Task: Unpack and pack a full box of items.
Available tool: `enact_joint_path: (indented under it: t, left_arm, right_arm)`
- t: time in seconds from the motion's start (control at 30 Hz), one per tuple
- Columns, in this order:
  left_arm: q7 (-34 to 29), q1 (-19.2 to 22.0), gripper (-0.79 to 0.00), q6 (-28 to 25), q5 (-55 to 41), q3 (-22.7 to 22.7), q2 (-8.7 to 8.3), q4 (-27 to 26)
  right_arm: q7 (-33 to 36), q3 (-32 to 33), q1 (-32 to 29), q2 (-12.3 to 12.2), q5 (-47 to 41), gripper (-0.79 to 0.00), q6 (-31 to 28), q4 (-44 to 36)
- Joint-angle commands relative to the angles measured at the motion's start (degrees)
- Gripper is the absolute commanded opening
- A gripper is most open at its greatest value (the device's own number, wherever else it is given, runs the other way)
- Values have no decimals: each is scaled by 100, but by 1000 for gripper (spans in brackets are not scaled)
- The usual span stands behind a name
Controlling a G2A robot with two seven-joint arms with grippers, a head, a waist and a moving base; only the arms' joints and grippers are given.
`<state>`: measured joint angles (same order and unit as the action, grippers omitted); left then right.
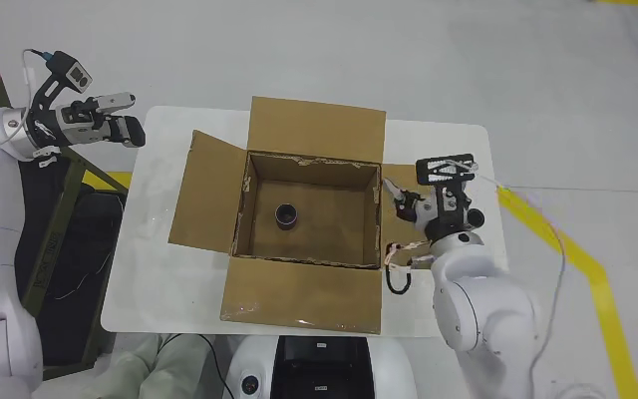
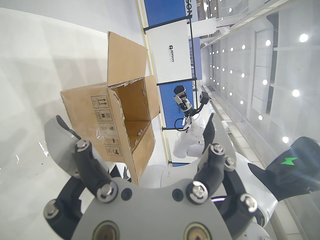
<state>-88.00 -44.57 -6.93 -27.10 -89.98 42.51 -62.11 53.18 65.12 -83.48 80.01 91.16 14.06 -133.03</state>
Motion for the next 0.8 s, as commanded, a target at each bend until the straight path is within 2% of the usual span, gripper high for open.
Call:
enact_joint_path:
  t: [0.0, 0.27, 0.77]
  left_arm:
    - [0, 0, 0, 0, 0, 0, 0, 0]
    - [0, 0, 0, 0, 0, 0, 0, 0]
    - [0, 0, 0, 0, 0, 0, 0, 0]
  right_arm:
    - [39, -305, 165, 27, -1, 0, -134, 67]
    - [210, -1262, 749, 185, -192, 0, -307, 584]
    - [557, -1840, 1709, 464, -1009, 0, -553, 2001]
